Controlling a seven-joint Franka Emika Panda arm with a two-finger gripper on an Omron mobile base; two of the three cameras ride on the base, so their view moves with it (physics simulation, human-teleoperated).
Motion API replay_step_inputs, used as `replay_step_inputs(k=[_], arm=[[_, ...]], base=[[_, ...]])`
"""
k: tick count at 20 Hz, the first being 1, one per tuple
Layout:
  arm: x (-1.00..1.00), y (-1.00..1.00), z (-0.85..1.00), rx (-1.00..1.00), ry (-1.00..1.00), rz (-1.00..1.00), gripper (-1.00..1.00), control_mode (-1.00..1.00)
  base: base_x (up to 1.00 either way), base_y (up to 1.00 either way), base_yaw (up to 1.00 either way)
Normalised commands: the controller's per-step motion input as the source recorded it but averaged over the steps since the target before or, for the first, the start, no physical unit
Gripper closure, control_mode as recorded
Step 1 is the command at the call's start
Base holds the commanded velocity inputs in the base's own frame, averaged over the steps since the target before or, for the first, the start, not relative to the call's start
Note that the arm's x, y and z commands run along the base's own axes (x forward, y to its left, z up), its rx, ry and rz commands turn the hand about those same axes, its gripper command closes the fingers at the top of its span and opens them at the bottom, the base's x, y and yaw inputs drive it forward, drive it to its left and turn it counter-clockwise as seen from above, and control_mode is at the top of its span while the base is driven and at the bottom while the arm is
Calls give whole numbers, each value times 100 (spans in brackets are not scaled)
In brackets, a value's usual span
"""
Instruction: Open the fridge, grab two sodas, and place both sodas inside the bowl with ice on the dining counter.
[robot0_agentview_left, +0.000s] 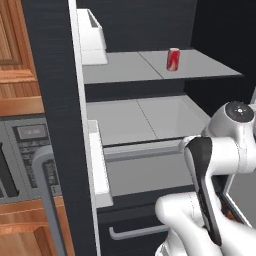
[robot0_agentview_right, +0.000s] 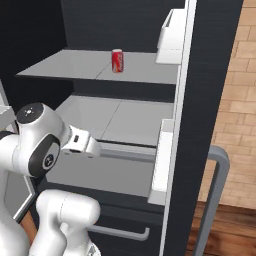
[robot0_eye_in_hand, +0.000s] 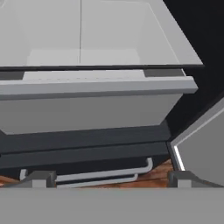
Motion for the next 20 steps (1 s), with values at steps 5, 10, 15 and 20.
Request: replay_step_inputs(k=[5,10,15,20], arm=[[24,4,23,4,-39,11,-100,-100],[12,10,79,0,-51,9,-100,-100],[4,7,96,-5,-41,2,-100,-100],[0,9,94,-5,-29,0,-100,-100]], base=[[0,0,0],[0,0,0],[0,0,0],[0,0,0]])
